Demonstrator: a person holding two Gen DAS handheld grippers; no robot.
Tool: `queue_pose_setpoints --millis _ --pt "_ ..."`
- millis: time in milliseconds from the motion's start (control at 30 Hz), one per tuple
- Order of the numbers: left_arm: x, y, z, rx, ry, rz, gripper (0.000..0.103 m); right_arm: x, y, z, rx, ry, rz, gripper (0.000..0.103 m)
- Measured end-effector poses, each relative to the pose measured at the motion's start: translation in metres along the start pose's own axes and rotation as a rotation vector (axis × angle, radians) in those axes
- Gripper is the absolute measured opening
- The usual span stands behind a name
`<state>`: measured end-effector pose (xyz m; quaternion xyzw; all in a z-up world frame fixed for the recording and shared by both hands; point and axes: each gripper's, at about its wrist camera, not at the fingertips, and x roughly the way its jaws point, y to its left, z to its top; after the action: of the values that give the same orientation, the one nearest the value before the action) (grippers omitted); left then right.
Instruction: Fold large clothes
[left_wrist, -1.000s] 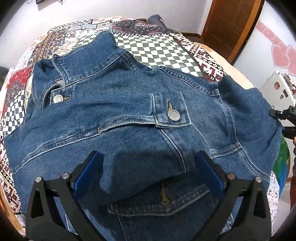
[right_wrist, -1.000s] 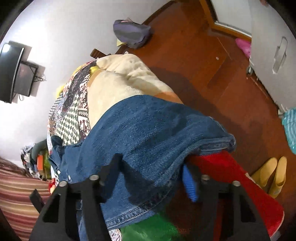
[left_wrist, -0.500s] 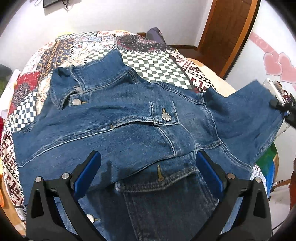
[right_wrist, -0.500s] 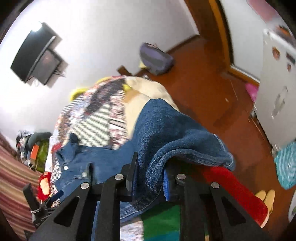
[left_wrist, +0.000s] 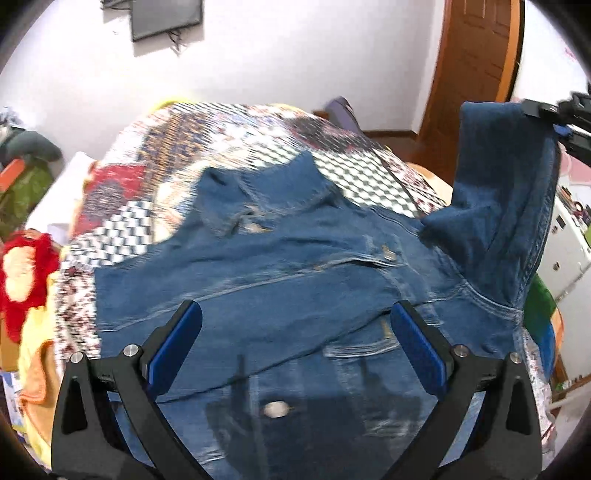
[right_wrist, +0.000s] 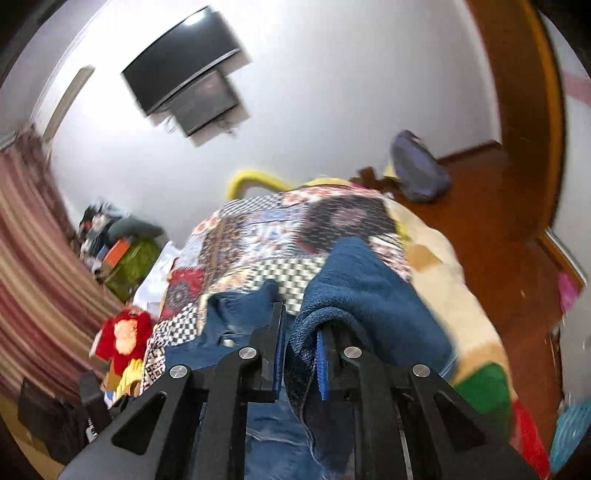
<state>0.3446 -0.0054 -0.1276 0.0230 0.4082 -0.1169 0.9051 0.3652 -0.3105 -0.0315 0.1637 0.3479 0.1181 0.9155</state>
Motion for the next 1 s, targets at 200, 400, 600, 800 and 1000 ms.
queue_pose_setpoints --millis 200,400,600,800,1000 --pt "-0.018 0.047 -0.011 -0.084 -0.016 0.026 0.103 0.069 0.065 -0.013 -0.080 0.156 0.065 0.012" --pt "-0.022 0.078 -0.031 -0.142 0.004 0.063 0.103 0.145 0.114 -0.071 -0.149 0.371 0.110 0.012" --pt "-0.027 0.100 -0.051 -0.185 0.021 0.087 0.103 0.188 0.131 -0.140 -0.221 0.554 0.098 0.012" --pt "-0.029 0.105 -0.060 -0.205 0.038 0.090 0.103 0.200 0.107 -0.182 -0.140 0.735 0.074 0.012" --pt "-0.030 0.092 -0.057 -0.168 0.046 0.097 0.103 0.180 0.089 -0.190 -0.099 0.784 0.113 0.013"
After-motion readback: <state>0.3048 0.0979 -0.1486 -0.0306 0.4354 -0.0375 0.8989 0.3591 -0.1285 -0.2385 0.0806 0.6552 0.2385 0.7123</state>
